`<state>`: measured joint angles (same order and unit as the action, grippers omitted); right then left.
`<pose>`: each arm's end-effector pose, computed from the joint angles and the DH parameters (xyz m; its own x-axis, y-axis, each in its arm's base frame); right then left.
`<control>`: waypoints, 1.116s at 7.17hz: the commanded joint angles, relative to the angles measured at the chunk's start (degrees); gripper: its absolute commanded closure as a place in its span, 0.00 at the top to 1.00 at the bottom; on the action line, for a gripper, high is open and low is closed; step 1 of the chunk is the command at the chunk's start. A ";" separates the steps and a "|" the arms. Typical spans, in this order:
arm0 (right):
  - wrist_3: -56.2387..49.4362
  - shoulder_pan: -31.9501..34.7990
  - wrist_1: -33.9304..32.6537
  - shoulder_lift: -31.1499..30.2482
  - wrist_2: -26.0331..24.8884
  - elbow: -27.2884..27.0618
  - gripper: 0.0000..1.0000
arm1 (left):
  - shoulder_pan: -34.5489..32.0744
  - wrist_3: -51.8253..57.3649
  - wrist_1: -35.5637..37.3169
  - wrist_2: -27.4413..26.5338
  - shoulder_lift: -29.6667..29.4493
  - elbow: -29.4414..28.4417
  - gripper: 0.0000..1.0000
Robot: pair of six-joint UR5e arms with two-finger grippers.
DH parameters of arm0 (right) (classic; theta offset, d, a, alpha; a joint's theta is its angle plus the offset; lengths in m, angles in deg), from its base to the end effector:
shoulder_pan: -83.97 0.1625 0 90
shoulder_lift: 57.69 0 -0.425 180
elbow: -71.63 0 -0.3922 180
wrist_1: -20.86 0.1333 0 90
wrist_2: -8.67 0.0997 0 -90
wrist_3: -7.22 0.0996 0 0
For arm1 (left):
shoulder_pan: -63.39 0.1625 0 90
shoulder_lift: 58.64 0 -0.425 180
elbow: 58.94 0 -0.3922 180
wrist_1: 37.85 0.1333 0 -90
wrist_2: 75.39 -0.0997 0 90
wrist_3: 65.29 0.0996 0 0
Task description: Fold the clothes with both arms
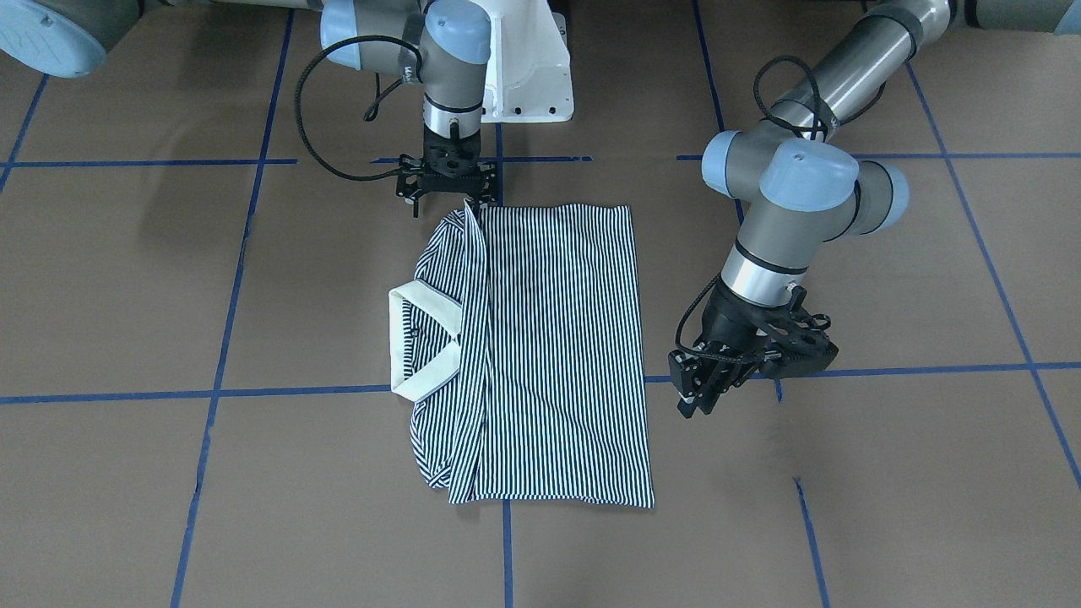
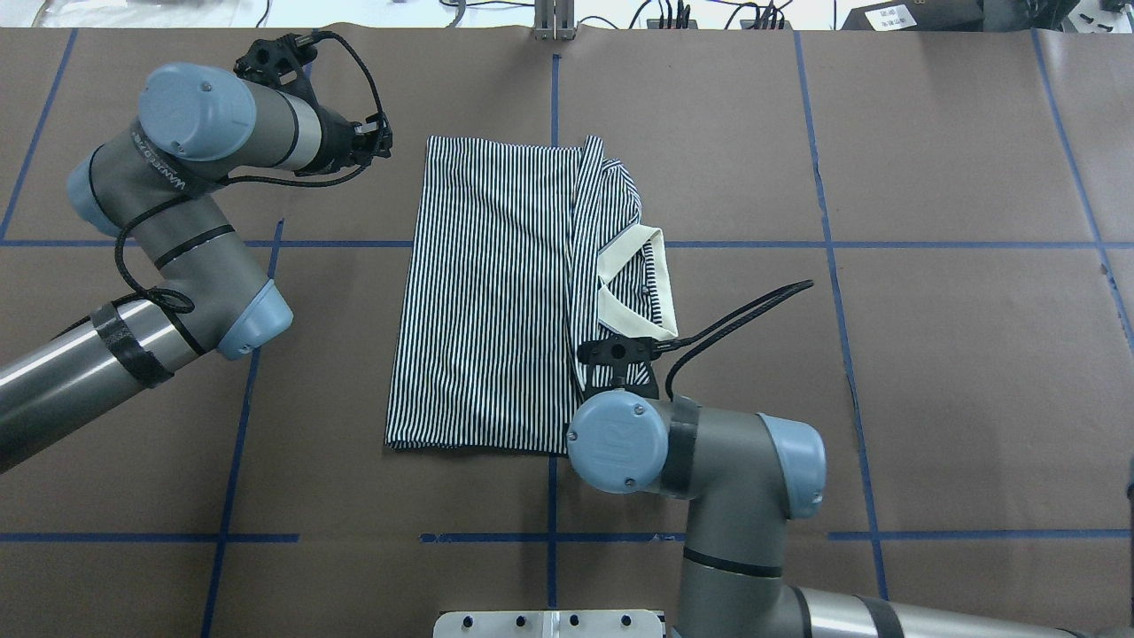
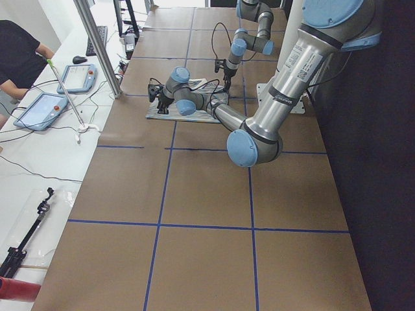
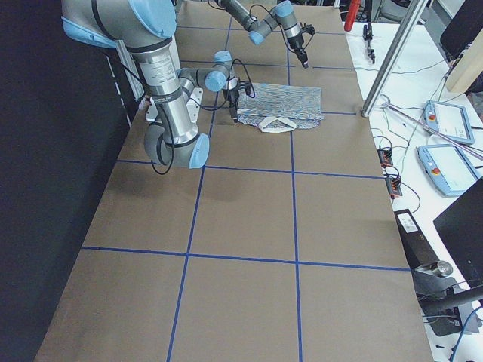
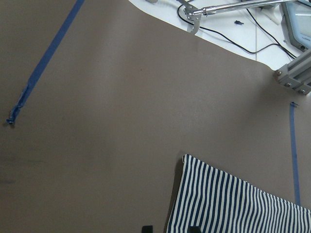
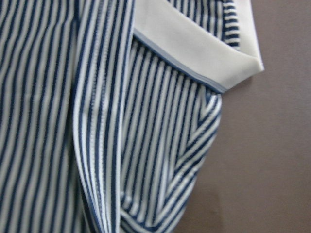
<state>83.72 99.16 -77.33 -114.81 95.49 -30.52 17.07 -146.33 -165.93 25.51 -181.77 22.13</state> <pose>-0.5883 -0.3036 0.2618 0.8196 -0.0190 0.5727 -0.1053 0.9774 0.1831 0.4165 -0.6019 0.3149 0.4099 -0.2078 -0.8881 0.5373 0.8419 0.0510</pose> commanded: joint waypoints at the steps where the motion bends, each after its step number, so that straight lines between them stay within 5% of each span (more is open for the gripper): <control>1: -5.71 2.90 0.02 -9.28 2.38 -7.51 1.00 | 0.00 0.00 0.11 0.00 -0.01 0.14 0.37; 3: -6.19 5.35 0.37 -6.71 2.39 -5.79 1.00 | 0.00 0.00 0.20 0.00 -0.01 0.23 0.36; 5: -5.92 6.77 1.24 7.14 2.39 7.33 1.00 | -0.09 0.09 0.20 0.00 0.08 0.32 0.36; 8: -6.01 5.65 1.51 9.66 2.65 11.96 1.00 | -0.18 0.09 0.20 0.09 0.08 0.58 0.36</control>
<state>77.78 105.56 -75.88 -105.87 97.99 -20.58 16.92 -146.24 -165.73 25.57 -181.69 22.63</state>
